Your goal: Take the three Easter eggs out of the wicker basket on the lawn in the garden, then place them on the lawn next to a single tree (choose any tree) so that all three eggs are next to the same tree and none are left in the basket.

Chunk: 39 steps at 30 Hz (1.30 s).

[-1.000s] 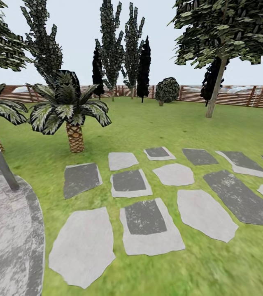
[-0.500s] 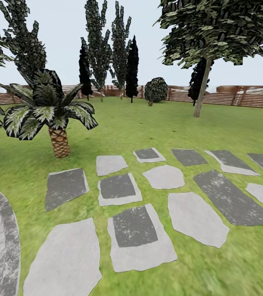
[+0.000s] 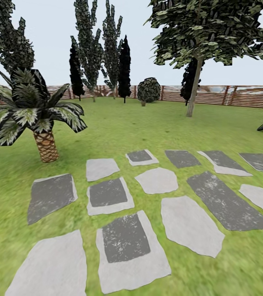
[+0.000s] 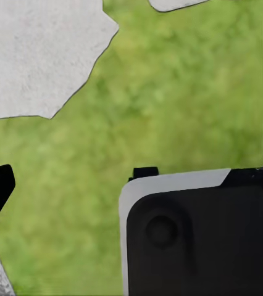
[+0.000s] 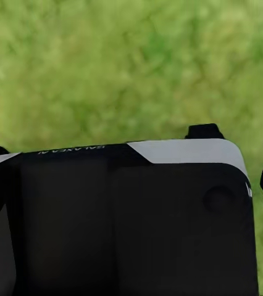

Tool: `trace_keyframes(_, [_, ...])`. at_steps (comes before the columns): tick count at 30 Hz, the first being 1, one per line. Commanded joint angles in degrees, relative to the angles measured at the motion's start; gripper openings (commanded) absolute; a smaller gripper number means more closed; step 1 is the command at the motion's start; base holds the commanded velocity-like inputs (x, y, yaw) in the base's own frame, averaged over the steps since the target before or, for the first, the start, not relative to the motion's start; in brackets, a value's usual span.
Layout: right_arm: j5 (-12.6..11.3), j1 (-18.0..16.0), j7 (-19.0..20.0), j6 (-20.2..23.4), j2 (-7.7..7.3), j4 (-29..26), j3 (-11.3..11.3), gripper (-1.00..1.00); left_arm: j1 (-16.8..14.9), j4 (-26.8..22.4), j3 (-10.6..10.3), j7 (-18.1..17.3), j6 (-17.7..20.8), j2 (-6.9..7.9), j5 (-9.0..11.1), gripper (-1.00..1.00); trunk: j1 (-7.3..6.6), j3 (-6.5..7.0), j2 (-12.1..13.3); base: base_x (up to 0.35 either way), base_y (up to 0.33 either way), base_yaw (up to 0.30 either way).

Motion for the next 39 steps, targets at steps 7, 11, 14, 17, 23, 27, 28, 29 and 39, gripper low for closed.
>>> trace_keyframes(7, [0.0, 0.0, 0.1, 0.3, 0.03, -0.1, -0.3, 1.00, 0.0, 0.0, -0.3, 0.1, -0.2, 0.02, 0.0, 1.00, 0.04, -0.07, 0.0, 0.324, -0.133, -0.033])
trace_keyframes(11, [0.0, 0.0, 0.1, 0.3, 0.03, -0.1, -0.3, 1.00, 0.0, 0.0, -0.3, 0.1, -0.2, 0.02, 0.0, 1.00, 0.04, -0.07, 0.0, 0.323, -0.134, -0.006])
trace_keyframes(14, [0.0, 0.0, 0.1, 0.3, 0.01, -0.1, -0.3, 1.00, 0.0, 0.0, -0.3, 0.1, -0.2, 0.02, 0.0, 1.00, 0.04, -0.07, 0.0, 0.323, -0.134, -0.002])
trace_keyframes(17, [0.0, 0.0, 0.1, 0.3, 0.00, -0.1, -0.3, 1.00, 0.0, 0.0, -0.3, 0.1, -0.2, 0.02, 0.0, 1.00, 0.04, -0.07, 0.0, 0.323, -0.134, -0.001])
trace_keyframes(23, [0.0, 0.0, 0.1, 0.3, 0.01, -0.1, -0.3, 1.00, 0.0, 0.0, -0.3, 0.1, -0.2, 0.02, 0.0, 1.00, 0.04, -0.07, 0.0, 0.323, -0.134, 0.000])
trace_keyframes(27, [0.0, 0.0, 0.1, 0.3, 0.00, -0.1, -0.4, 1.00, 0.0, 0.0, -0.3, 0.1, -0.2, 0.02, 0.0, 1.00, 0.04, -0.07, 0.0, 0.323, -0.134, 0.000])
trace_keyframes(28, [0.0, 0.0, 0.1, 0.3, 0.00, -0.1, -0.4, 1.00, 0.0, 0.0, -0.3, 0.1, -0.2, 0.00, 0.0, 1.00, 0.04, -0.07, 0.0, 0.323, -0.134, 0.000])
trace_keyframes(29, [0.0, 0.0, 0.1, 0.3, -0.02, -0.1, -0.4, 1.00, 0.0, 0.0, -0.3, 0.1, -0.2, -0.01, 0.0, 1.00, 0.04, -0.07, 0.0, 0.323, -0.134, 0.000])
trace_keyframes(39, [0.0, 0.0, 0.1, 0.2, -0.03, -0.1, -0.5, 1.00, 0.0, 0.0, -0.3, 0.0, -0.2, -0.03, 0.0, 1.00, 0.04, -0.07, 0.0, 0.323, -0.134, 0.000])
